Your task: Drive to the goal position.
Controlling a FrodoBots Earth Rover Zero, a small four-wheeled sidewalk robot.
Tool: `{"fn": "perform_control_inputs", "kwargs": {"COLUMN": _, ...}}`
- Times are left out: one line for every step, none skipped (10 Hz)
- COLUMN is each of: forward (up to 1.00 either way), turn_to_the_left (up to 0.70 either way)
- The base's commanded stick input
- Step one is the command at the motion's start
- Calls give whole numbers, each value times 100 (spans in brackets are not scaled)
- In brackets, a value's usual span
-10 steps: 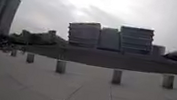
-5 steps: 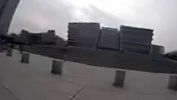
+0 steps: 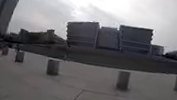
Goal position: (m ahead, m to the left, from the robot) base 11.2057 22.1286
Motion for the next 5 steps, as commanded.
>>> {"fn": "perform_control_inputs", "kwargs": {"forward": 70, "turn_to_the_left": 0}}
{"fn": "perform_control_inputs", "kwargs": {"forward": 70, "turn_to_the_left": 0}}
{"fn": "perform_control_inputs", "kwargs": {"forward": 70, "turn_to_the_left": 0}}
{"fn": "perform_control_inputs", "kwargs": {"forward": 70, "turn_to_the_left": 0}}
{"fn": "perform_control_inputs", "kwargs": {"forward": 70, "turn_to_the_left": 0}}
